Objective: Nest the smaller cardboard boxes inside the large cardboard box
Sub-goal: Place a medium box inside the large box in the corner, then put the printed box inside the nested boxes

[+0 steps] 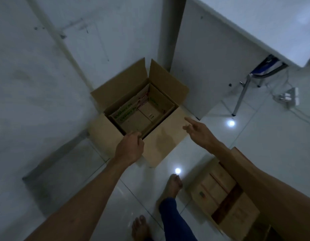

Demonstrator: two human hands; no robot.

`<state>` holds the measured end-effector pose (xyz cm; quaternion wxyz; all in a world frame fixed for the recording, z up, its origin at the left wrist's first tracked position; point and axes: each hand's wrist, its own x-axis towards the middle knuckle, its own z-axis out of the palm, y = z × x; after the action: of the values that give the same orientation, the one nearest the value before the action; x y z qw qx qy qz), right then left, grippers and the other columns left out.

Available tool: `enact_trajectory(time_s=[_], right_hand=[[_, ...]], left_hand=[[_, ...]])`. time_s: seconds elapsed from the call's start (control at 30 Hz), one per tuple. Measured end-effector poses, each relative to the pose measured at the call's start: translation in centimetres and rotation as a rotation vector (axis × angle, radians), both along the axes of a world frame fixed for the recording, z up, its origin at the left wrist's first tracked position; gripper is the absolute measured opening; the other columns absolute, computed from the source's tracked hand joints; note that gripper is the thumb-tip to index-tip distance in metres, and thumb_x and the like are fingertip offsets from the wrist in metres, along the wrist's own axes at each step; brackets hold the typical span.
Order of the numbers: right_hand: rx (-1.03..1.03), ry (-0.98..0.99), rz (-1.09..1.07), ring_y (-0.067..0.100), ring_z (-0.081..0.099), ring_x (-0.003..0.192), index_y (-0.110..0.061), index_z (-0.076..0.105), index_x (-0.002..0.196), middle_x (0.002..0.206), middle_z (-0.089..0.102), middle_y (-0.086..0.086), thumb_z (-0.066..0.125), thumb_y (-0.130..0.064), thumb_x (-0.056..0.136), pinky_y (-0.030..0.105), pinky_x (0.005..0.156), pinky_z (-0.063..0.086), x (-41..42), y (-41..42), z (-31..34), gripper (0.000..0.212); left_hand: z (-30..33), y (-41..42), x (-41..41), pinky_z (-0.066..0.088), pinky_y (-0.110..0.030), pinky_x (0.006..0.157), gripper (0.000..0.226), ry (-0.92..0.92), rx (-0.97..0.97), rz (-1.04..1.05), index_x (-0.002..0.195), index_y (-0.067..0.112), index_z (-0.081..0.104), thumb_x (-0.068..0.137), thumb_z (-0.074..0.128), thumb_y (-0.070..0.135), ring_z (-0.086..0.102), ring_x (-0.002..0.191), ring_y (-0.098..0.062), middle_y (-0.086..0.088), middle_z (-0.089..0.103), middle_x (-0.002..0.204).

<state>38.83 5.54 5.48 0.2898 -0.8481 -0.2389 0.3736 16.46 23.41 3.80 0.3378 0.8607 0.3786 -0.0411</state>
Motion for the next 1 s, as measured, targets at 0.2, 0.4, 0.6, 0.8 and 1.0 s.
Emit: enact_trajectory(time_s=[0.2, 0.4, 0.6, 0.8, 1.0], right_hand=[[-0.035, -0.077, -0.052, 0.027, 0.066, 0.116, -0.025, 0.045, 0.153, 0.125, 0.072, 0.013, 0.041, -0.033, 0.107, 0.047, 0.109, 0.047, -0.3, -6.7, 2.2, 0.047], [-0.036, -0.052, -0.057, 0.03, 0.068, 0.114, -0.026, 0.041, 0.155, 0.119, 0.073, 0.017, 0.038, -0.033, 0.108, 0.041, 0.103, 0.05, 0.0, -15.2, 3.5, 0.047], [-0.036, -0.058, -0.205, 0.029, 0.062, 0.123, -0.016, 0.048, 0.151, 0.133, 0.067, 0.016, 0.038, -0.024, 0.11, 0.02, 0.092, 0.044, 0.8, -25.6, 1.2, 0.043], [-0.086, 0.021, -0.332, 0.022, 0.063, 0.111, -0.024, 0.053, 0.147, 0.129, 0.065, -0.001, 0.037, -0.027, 0.109, 0.018, 0.085, 0.047, 0.7, -36.3, -3.6, 0.041], [-0.132, 0.243, -0.62, 0.035, 0.067, 0.106, -0.001, 0.069, 0.106, 0.103, 0.071, 0.014, 0.044, -0.019, 0.106, 0.032, 0.08, 0.05, -2.0, -44.5, -11.3, 0.031]], left_hand=[[1.8, -3.6, 2.0, 0.052, -0.042, 0.092, 0.038, -0.019, 0.011, -0.088, 0.133, 0.011, 0.058, 0.101, 0.044, 0.023, 0.057, 0.114, -0.028, -0.01, 0.057, 0.131], [1.5, -11.3, 4.9, 0.048, -0.041, 0.1, 0.036, -0.085, -0.024, -0.155, 0.132, 0.009, 0.059, 0.1, 0.047, 0.02, 0.056, 0.12, -0.027, -0.008, 0.055, 0.136], [0.0, -19.5, 7.7, 0.048, -0.036, 0.096, 0.031, -0.073, 0.009, -0.252, 0.127, 0.011, 0.061, 0.098, 0.052, 0.019, 0.058, 0.114, -0.026, -0.008, 0.059, 0.131], [-2.5, -27.6, 9.6, 0.047, -0.038, 0.1, 0.03, -0.006, -0.01, -0.307, 0.127, 0.011, 0.06, 0.099, 0.052, 0.019, 0.056, 0.12, -0.024, -0.006, 0.057, 0.133], [-7.1, -34.6, 11.6, 0.047, -0.038, 0.1, 0.031, 0.044, -0.043, -0.353, 0.125, 0.006, 0.061, 0.102, 0.049, 0.022, 0.056, 0.119, -0.027, -0.011, 0.058, 0.131]])
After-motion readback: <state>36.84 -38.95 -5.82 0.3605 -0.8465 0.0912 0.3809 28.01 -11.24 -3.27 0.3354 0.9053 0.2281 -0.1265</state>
